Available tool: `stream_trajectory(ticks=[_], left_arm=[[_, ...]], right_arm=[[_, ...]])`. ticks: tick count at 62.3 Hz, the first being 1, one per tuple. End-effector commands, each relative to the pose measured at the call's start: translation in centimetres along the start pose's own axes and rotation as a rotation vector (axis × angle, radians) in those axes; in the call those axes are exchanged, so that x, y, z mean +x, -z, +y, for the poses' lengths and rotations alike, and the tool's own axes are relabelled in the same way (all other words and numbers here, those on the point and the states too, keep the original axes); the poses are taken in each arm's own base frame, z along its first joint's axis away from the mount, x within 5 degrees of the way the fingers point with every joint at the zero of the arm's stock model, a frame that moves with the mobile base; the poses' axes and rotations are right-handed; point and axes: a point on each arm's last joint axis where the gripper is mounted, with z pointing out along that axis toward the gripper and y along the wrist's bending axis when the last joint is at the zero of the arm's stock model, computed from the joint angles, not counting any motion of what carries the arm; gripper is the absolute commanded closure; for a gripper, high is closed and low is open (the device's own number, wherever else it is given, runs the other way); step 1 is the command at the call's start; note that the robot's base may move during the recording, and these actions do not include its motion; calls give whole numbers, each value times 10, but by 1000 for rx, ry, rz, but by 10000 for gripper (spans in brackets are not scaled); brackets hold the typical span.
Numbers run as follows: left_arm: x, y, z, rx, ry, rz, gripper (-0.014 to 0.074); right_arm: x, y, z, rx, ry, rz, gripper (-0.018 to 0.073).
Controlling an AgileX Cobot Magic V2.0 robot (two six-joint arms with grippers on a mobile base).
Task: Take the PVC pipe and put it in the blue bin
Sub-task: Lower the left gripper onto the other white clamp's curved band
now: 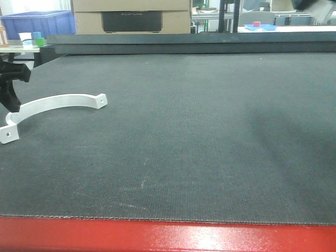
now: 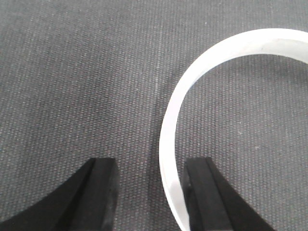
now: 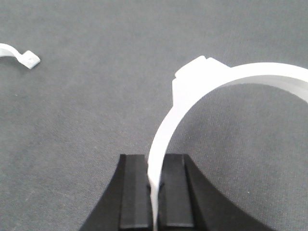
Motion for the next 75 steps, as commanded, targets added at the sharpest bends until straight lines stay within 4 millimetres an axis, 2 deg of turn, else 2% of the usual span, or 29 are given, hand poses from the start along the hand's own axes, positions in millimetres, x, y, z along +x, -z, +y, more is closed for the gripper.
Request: stream_trajectory(ticks=[1,26,45,75], left_arm=[[-5,1,-1,5,13,-24,350],[-4,-5,-4,17,33,-33,349],[-5,-8,-22,52,-10,-71,349],[2,-23,-22,45,-19,-25,350]], right_arm=[[-3,6,1,-1,7,-26,727],[-2,6,1,-2,7,-22,727],[-2,6,1,-2,7,-20,727],[-2,6,1,-2,7,-19,727]])
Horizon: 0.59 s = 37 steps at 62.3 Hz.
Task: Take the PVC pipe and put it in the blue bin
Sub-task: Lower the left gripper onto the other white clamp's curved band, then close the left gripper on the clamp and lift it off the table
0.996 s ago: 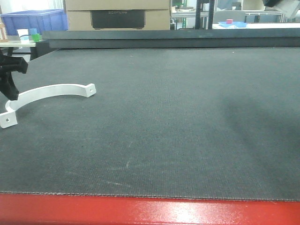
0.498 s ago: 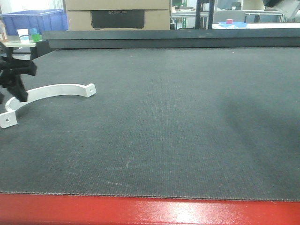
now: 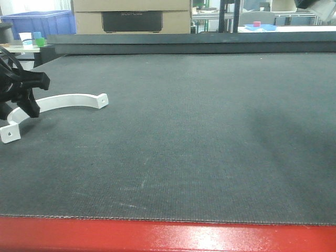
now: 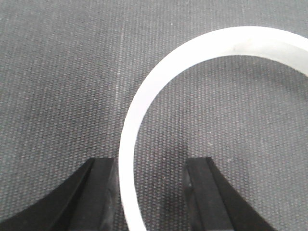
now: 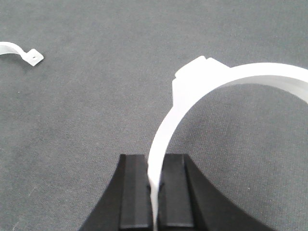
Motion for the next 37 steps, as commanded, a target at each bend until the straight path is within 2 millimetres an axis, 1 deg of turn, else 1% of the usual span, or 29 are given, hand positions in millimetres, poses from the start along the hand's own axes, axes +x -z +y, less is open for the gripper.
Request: stream_trajectory(ticks=[1,12,21,25,27,32,37], left_arm=[[-2,-3,-1,3,4,-8,350],[3,-11,-1,0,1,20,350],[5,-14,-1,-3,-10,27,351],[5,-14,0,-6,-25,26,364],[5,-14,0,-6,-25,26,381],[5,-14,0,-6,-25,26,463],[5,-14,0,-6,-25,26,588]], right_arm=[[-3,3,1,1,6,-30,727],[-3,3,1,1,6,-30,727],[-3,3,1,1,6,-30,727],[-4,3,1,3,8,-34,727],[-4,3,1,3,8,-36,727],[-4,3,0,4,8,-42,727],[-4,3,0,4,8,-42,727]])
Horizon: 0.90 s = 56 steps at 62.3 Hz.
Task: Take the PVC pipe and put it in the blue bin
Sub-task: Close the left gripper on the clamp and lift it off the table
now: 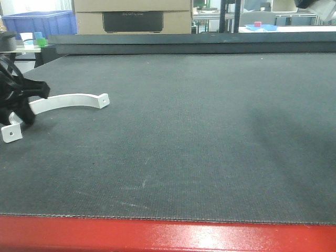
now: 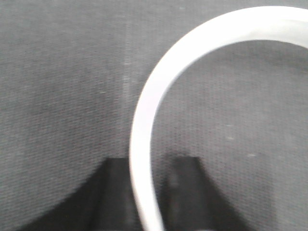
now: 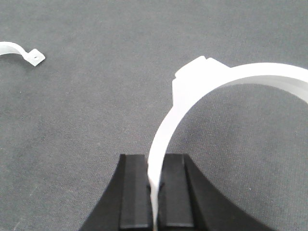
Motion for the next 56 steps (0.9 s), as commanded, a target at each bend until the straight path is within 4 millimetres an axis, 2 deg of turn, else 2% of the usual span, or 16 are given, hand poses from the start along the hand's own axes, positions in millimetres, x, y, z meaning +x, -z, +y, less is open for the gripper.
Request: stream_trajectory(ticks=[1,6,20,31,41,56], left_arm=[[1,-4,-1,3,9,3,608],[1,-4,-1,3,7,3,708],[2,-4,-1,2,2,15,707],[-6,10,-2,5,3,-32,707],[-20,42,-2,12,3,-130,707],[-37,106,-3,23,7,-286,707]], right_arm=[[-4,3,0,3,8,-40,727],[-4,3,0,3,8,-40,727],[-4,3,0,3,8,-40,727],[-4,7,1,2,9,-47,727],[-7,24,4,-3,18,-108,727],[-7,54,10,-14,33,-192,727]])
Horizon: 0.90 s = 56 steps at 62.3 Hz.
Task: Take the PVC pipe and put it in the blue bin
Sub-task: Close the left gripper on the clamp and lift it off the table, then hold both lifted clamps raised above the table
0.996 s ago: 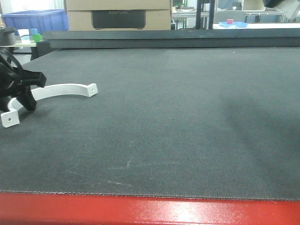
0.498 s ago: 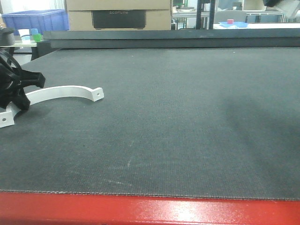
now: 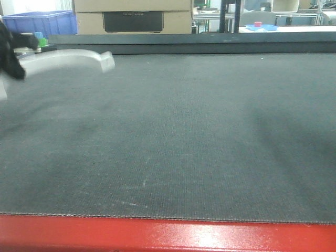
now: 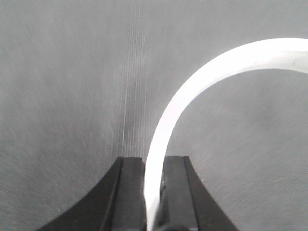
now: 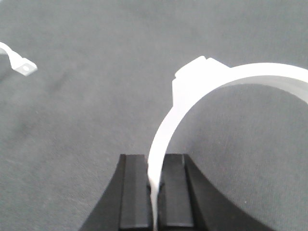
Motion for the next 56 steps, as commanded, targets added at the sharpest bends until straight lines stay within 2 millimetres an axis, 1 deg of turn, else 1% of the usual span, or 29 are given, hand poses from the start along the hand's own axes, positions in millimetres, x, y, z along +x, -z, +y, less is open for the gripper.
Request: stream_trajectory(ticks=[1,10,18,22,30,33,44,56], left_arm=[[-13,30,-2,10,6,-82,707],[-23,69,-2,18,6,-200,707],[-20,99,-2,19,5,-237,707],[-11,119,-1,23,9,-273,707],[7,147,1,27,16,-349,707],[16,159,2,27,20,-382,707],[45,190,9,5,45,-438,707],[63,226,14,-29,62,-517,707]], right_arm=[[-5,16,3,-2,14,-70,727],[-6,33,6,-5,27,-118,713],[0,44,7,-7,31,-143,712],[9,52,7,-7,33,-158,712],[26,62,6,-3,33,-203,712],[32,67,5,-1,33,-228,712],[49,82,5,3,44,-285,712],[61,95,4,19,75,-325,712]])
